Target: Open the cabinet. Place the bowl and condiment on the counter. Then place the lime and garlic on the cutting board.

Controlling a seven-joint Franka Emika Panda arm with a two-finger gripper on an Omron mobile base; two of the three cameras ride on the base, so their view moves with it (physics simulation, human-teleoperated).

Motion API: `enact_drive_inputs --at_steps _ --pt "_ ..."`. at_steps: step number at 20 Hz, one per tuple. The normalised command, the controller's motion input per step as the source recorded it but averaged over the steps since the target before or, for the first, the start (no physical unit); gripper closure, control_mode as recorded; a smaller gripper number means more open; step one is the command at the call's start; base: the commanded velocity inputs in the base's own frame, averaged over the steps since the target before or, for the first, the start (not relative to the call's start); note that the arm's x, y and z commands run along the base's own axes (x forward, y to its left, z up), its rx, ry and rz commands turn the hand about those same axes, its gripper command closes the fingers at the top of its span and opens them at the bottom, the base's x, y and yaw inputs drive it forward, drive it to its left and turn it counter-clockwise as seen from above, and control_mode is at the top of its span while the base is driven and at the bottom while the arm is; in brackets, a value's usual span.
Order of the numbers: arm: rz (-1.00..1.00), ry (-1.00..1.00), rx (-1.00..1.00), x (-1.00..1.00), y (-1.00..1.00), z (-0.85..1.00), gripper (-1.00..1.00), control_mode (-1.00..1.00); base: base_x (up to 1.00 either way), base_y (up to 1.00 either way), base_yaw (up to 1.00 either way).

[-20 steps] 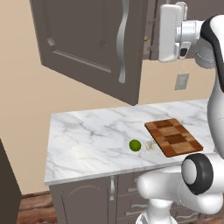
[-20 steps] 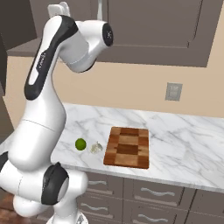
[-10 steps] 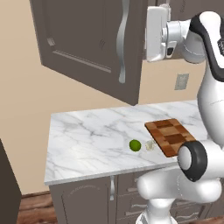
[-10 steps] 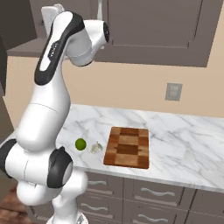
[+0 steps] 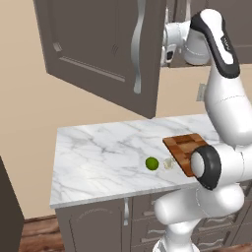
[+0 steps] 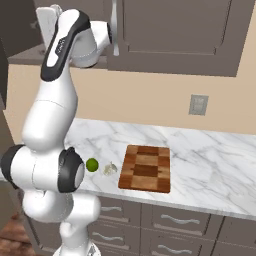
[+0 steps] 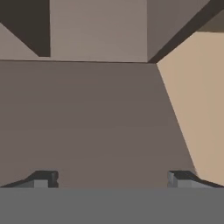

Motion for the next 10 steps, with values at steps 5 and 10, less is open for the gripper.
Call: enact_drive_inputs --at_steps 5,10 --pt "0.09 0.0 0.0 0.2 0.5 0.0 -1.0 -1.0 0.0 0.0 0.0" --pt "0.12 -0.01 0.0 -0.02 0.54 0.0 -1.0 -1.0 0.0 0.0 0.0"
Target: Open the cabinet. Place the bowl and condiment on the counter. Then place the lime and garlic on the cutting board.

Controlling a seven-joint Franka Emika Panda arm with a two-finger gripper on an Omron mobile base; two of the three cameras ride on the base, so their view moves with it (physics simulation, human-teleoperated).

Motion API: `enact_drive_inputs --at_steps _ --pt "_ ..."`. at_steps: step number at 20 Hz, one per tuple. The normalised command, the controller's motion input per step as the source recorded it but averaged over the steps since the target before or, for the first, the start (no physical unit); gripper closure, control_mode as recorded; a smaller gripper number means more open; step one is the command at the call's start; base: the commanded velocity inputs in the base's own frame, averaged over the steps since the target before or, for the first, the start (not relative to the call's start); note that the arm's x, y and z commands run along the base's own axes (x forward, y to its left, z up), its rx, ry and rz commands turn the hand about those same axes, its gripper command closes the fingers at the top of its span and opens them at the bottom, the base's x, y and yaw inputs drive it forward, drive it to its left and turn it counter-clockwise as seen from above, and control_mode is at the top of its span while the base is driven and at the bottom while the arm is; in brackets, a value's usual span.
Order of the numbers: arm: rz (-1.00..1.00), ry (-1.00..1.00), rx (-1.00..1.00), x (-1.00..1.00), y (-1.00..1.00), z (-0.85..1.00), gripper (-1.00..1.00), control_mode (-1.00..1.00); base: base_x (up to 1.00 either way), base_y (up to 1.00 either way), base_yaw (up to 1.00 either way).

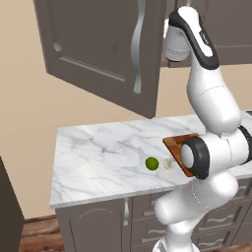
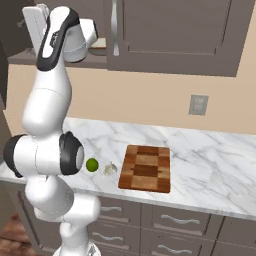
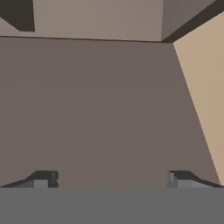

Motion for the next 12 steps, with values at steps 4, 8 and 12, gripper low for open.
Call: enact_drive_inputs --at_steps 4,8,12 --pt "0.1 -0.02 0.0 -0.21 0.55 0.0 -1.0 -1.0 0.0 0.0 0.0" --pt "0.12 0.0 0.0 -0.72 0.46 0.05 -1.0 -1.0 0.0 0.0 0.0" --pt "0.14 -0.01 0.0 -0.97 0.42 0.07 -1.0 -1.0 0.0 0.0 0.0"
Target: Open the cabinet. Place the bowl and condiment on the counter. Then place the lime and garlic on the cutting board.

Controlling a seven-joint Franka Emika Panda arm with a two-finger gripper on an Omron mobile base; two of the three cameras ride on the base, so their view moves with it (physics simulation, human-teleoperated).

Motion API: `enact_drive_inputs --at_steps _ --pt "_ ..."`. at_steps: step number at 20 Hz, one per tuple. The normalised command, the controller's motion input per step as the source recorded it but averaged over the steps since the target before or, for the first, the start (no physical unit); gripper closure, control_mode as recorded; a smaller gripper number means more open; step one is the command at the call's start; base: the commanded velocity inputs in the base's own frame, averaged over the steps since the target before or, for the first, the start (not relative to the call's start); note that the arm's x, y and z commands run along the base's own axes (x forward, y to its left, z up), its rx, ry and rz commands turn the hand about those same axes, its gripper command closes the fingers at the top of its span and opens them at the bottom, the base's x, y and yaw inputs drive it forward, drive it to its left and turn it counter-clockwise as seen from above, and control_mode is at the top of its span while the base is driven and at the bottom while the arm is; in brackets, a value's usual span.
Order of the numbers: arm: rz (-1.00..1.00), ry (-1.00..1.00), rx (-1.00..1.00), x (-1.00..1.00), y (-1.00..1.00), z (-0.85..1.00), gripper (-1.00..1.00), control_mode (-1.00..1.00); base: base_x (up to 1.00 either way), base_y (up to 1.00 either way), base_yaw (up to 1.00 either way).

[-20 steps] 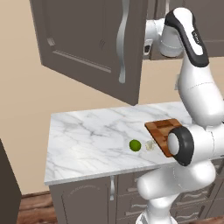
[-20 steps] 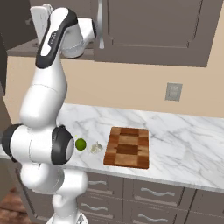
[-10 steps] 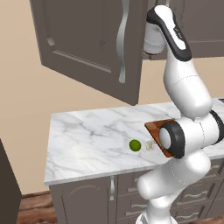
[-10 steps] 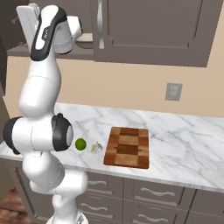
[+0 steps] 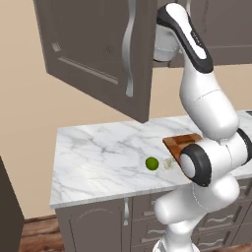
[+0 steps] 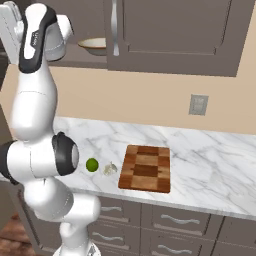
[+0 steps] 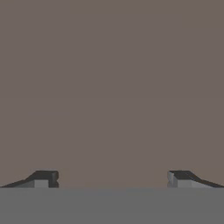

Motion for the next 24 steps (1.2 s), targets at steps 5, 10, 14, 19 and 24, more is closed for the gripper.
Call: enact_drive_inputs --at_steps 5,10,14,19,24 --pt "0.14 -0.01 0.0 -1.0 0.4 0.13 -1.0 -1.0 0.0 0.0 0.0" --pt "0.13 -0.07 0.0 -0.81 0.48 0.05 -1.0 -1.0 0.0 0.0 0.0" --pt "0.01 -0.17 -0.01 -0.07 0.53 -0.01 -1.0 -1.0 0.0 0.0 0.0" --pt "-0.08 -0.1 -0.06 0.07 0.51 -0.04 -1.0 -1.0 0.0 0.0 0.0" --pt "-0.06 -0.03 -0.06 0.08 0.19 0.0 -1.0 -1.0 0.0 0.0 0.0"
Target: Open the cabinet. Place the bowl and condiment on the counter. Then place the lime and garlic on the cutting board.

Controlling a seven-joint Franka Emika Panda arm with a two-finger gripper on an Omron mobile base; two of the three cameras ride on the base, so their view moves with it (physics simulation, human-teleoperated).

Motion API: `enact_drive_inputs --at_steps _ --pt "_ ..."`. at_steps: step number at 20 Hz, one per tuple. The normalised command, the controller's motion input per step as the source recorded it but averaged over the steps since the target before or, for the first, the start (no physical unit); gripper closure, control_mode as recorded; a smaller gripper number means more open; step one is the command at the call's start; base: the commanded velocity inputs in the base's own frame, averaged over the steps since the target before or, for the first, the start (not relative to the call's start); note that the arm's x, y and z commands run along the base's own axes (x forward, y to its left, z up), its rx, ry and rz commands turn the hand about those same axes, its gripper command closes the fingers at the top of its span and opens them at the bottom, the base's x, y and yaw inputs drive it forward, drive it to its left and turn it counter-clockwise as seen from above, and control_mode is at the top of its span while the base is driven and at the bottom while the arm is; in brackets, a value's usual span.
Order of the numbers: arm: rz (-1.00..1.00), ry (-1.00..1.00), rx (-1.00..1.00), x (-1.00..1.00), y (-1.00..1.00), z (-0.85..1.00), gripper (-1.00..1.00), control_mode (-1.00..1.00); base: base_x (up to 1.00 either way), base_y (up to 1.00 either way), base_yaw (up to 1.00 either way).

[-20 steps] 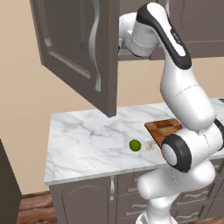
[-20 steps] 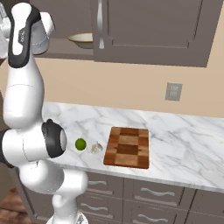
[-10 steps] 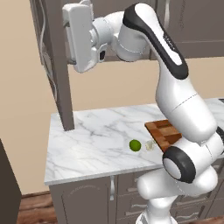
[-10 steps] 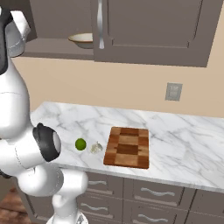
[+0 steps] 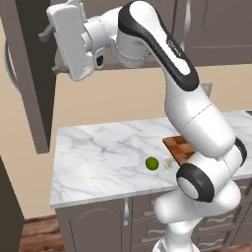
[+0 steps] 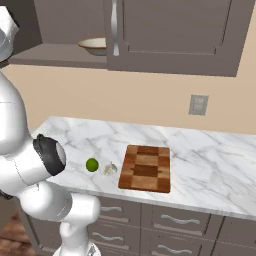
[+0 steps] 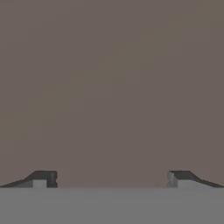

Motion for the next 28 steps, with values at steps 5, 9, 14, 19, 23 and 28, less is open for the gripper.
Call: enact_drive_inputs --at_steps 5,9,14,19,23,28 --pt "-0.05 0.0 -0.01 -0.14 -0.32 0.05 -1.0 -1.0 0.0 0.0 0.0" --pt "-0.08 0.0 0.0 -0.39 -0.89 0.01 -1.0 -1.0 0.0 0.0 0.0" --pt "-0.12 0.0 0.0 -0.42 -1.0 0.0 -1.0 -1.0 0.0 0.0 0.0" --pt "-0.14 0.0 0.0 -0.45 -1.0 0.0 -1.0 -1.0 0.0 0.0 0.0" --pt "-0.15 -0.01 0.0 -0.45 -1.0 0.0 -1.0 -1.0 0.0 0.0 0.0" --pt "-0.14 0.0 -0.03 -0.21 -0.98 -0.16 -1.0 -1.0 0.0 0.0 0.0"
